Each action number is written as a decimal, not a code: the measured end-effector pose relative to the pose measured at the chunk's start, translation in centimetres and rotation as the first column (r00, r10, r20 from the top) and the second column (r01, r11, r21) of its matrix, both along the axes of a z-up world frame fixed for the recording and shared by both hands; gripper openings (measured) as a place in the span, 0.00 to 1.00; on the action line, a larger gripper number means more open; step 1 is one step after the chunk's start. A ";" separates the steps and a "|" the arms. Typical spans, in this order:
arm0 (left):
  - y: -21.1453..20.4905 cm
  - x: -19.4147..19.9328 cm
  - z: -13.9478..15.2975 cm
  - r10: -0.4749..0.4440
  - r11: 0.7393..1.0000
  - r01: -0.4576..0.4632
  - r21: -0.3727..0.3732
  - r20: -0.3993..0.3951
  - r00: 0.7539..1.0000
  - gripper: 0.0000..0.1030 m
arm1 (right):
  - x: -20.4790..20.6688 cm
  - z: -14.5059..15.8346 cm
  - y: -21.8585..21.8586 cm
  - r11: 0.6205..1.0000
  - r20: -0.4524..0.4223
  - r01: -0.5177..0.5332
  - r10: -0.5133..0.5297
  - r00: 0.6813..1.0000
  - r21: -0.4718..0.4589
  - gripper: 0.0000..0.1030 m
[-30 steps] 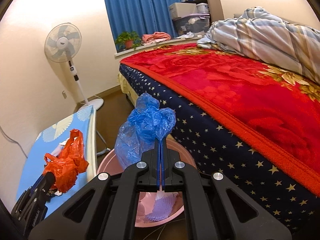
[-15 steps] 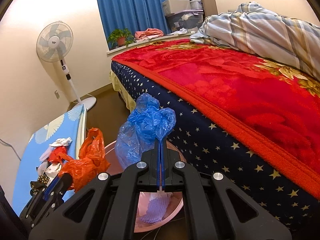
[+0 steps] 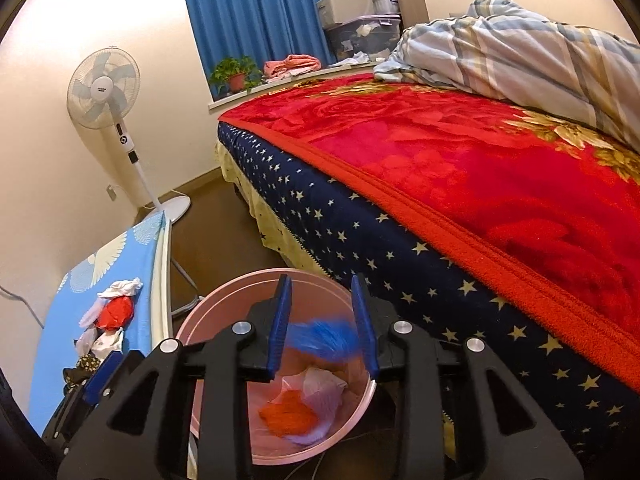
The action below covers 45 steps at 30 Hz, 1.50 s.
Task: Collect trash
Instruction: 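Open the right tool to drop the blue bag while the left tool drops the orange bag, then move both tools back to the black cloth items on the table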
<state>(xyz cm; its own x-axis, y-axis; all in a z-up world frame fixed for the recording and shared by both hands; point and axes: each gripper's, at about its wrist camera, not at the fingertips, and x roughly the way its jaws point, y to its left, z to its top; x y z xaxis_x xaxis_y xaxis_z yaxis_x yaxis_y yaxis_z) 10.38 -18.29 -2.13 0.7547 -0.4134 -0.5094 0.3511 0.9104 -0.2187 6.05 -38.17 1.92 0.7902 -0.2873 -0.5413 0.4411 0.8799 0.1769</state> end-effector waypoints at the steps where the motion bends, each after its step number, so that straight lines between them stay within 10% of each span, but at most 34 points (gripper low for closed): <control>1: 0.5 -0.1 0.2 0.009 1.000 -0.009 0.000 0.003 1.000 0.32 | -0.1 0.1 0.2 1.000 0.005 -0.009 0.009 1.000 0.000 0.32; 21: 12.9 -2.3 1.6 0.241 0.971 -0.240 -0.016 0.019 0.970 0.30 | 0.3 1.4 8.9 0.973 0.070 -0.230 0.229 0.971 0.008 0.30; 45: 24.1 -1.3 -2.7 0.532 0.845 -0.534 -0.013 -0.079 0.843 0.09 | 8.0 -4.7 21.2 0.832 0.031 -0.528 0.531 0.847 0.172 0.32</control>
